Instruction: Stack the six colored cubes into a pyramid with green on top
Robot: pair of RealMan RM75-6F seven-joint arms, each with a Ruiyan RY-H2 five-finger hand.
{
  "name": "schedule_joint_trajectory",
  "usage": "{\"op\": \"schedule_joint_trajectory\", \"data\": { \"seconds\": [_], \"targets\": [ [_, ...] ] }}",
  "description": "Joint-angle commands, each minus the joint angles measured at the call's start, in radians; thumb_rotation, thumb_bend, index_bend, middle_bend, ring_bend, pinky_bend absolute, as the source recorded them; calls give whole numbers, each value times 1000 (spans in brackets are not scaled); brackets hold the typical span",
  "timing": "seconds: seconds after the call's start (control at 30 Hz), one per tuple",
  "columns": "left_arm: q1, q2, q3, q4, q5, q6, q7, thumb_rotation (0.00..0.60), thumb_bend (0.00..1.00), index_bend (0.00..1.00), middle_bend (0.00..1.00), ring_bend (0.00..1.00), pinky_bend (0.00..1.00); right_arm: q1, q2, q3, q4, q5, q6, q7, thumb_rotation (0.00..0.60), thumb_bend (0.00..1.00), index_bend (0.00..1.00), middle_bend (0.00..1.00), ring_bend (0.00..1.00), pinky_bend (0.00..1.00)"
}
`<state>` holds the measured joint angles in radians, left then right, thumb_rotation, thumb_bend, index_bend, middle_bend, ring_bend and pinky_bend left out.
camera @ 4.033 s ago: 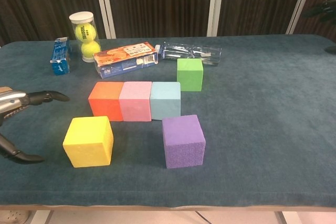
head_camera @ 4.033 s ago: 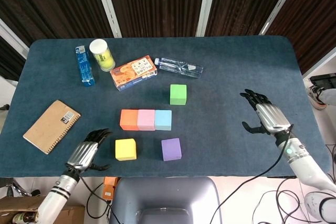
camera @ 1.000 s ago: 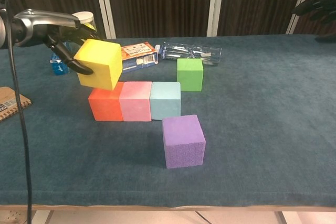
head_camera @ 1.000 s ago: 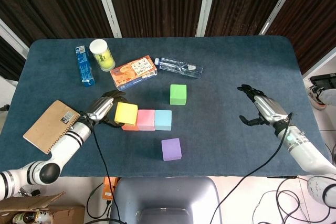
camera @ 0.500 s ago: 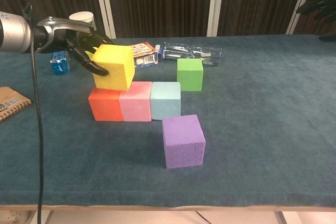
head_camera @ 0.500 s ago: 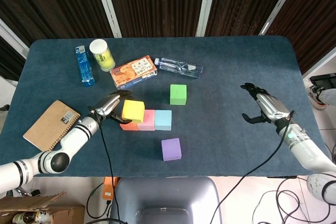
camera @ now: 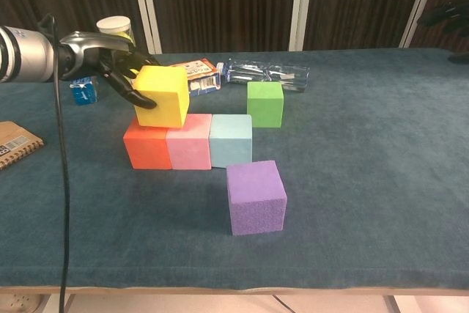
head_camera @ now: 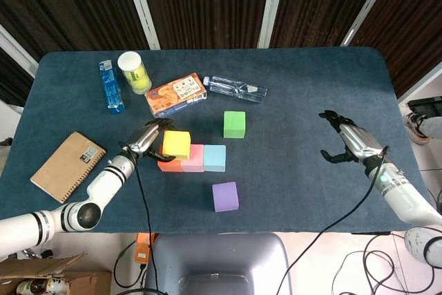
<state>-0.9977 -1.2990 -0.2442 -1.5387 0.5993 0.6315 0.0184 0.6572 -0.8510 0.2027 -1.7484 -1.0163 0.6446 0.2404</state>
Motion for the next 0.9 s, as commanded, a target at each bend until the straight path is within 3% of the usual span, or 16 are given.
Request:
{"op": "schedule_joint_trajectory", "data": {
  "seconds": [0.03, 0.8, 0.9],
  "targets": [
    [-7, -9, 12, 11, 6, -5, 8, 600, 299, 483, 125, 14, 50, 0, -8, -1, 13, -2, -7, 6, 600, 322, 60, 0, 0, 0],
    [-20, -17, 28, 21, 9, -27, -23, 599, 303, 483, 125, 14, 50, -1, -28, -4, 47, -3, -24, 9, 600, 322, 51, 0, 0, 0],
    [-23, -17, 34, 21, 11, -26, -18, 576, 303, 483, 125, 14, 50, -2, -30, -4, 50, -3, -25, 11, 600, 322, 50, 0, 0, 0]
  ]
}}
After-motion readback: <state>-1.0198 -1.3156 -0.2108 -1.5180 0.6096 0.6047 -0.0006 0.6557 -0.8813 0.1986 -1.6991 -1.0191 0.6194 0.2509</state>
